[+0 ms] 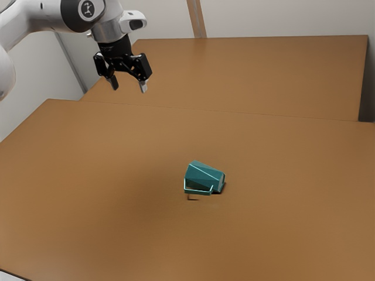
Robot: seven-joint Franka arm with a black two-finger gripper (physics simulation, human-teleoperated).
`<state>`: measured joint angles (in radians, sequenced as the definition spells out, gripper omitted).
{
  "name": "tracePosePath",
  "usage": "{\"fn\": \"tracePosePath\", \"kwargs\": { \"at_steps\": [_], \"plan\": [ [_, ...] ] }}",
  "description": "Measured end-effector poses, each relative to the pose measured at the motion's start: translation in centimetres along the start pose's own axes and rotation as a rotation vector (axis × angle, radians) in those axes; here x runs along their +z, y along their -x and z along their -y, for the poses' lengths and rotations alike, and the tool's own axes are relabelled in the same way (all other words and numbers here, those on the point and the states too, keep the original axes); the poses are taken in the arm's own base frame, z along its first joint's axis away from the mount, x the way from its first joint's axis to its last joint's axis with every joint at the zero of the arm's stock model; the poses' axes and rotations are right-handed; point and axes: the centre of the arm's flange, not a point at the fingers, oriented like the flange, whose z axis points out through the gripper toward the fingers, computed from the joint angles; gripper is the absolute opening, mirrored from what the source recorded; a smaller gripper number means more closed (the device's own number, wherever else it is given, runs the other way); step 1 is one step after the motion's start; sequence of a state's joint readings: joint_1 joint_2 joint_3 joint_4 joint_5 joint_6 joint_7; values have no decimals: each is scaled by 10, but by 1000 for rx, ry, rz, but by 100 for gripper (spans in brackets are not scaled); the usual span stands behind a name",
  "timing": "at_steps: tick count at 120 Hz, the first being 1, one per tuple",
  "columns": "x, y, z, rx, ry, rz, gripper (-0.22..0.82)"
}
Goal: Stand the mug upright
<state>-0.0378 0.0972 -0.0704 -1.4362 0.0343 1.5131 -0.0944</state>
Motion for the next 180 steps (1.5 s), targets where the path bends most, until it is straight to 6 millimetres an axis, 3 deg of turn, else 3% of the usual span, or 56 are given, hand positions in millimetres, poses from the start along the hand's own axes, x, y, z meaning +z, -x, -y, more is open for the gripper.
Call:
{"fn": "tracePosePath", "kwargs": {
  "at_steps": [32,56,85,118,135,154,180],
  "plan": [
    [3,2,6,-27,43,13,60],
    [30,14,36,-129,244,78,60],
    [108,19,62,-255,513,168,60],
    [202,36,61,-295,740,110,60],
    [232,31,55,-271,813,40,60],
    [264,19,32,-178,867,-11,60],
    [309,6,33,-79,894,-80,60]
  ]
}}
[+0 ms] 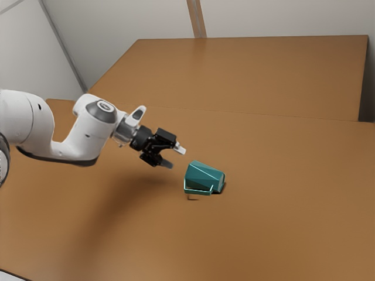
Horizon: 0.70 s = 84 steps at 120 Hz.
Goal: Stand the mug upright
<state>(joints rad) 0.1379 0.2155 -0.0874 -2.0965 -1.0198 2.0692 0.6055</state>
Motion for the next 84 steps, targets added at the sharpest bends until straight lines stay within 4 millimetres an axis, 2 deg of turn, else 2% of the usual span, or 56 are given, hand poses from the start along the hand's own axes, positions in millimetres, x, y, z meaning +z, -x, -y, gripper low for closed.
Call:
{"fn": "tracePosePath", "kwargs": {
  "at_steps": [20,84],
  "plan": [
    [14,-11,15,101,14,-16,60],
    [52,-7,16,306,119,-6,60]
  ]
}}
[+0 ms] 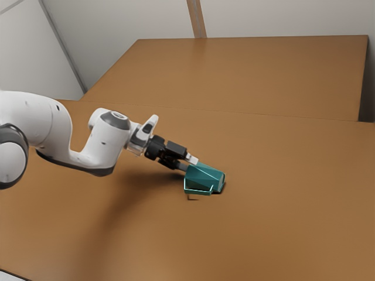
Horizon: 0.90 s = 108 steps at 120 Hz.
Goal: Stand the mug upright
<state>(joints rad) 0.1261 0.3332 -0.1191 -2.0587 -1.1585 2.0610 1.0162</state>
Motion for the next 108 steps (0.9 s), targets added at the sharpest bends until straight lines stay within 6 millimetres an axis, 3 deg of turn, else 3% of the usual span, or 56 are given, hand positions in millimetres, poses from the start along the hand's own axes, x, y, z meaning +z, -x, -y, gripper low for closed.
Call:
{"fn": "tracePosePath", "kwargs": {
  "at_steps": [24,64,108],
  "plan": [
    [10,4,5,22,39,-3,57],
    [18,9,12,52,88,-11,25],
    [22,7,3,112,131,-24,-5]
  ]
}}
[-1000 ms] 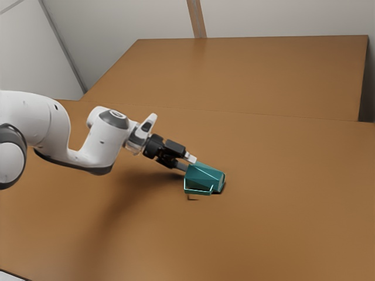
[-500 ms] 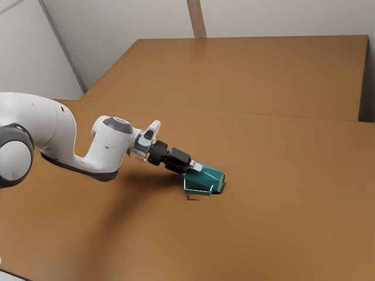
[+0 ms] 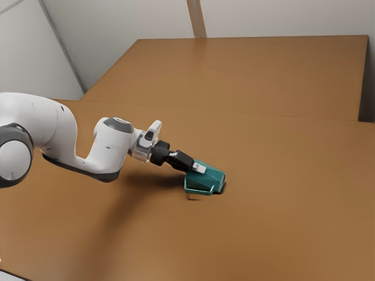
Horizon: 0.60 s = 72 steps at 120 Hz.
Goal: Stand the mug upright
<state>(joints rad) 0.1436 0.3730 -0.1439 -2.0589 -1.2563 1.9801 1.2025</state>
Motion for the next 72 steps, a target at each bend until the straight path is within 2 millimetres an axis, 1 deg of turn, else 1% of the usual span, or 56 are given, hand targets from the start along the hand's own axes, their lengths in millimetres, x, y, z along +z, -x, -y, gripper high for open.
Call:
{"fn": "tracePosePath", "kwargs": {
  "at_steps": [31,55,72],
  "plan": [
    [-1,-5,-10,48,8,-6,-14],
    [-11,-19,-44,133,-33,4,-16],
    [-27,-25,-64,207,-151,98,-17]
  ]
}}
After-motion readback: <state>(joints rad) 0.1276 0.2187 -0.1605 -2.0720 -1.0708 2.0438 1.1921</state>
